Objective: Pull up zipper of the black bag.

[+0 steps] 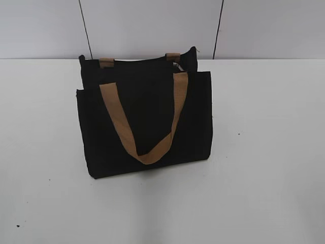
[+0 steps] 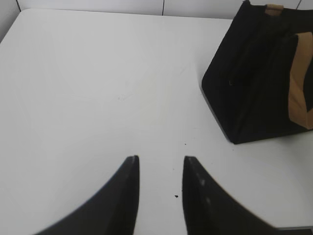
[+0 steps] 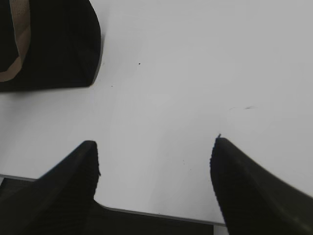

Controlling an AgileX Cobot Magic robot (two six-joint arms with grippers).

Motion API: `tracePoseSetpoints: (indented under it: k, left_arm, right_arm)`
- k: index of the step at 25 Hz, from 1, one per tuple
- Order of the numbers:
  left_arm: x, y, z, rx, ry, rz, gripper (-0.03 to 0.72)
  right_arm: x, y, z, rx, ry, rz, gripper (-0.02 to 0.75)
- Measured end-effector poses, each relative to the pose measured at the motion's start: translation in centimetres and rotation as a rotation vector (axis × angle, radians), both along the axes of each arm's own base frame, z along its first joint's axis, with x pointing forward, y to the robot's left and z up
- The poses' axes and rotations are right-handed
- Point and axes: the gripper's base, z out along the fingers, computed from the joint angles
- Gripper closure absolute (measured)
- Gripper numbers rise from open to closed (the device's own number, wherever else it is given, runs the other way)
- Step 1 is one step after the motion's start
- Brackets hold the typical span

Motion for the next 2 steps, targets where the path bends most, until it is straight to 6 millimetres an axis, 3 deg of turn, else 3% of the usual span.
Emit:
tracePoseSetpoints:
  k: [2]
  left_arm:
    - [0.00, 0.00, 0.00, 0.000, 0.000, 0.000, 0.449]
  right_arm:
    - [0.00, 0.00, 0.00, 0.000, 0.000, 0.000, 0.193]
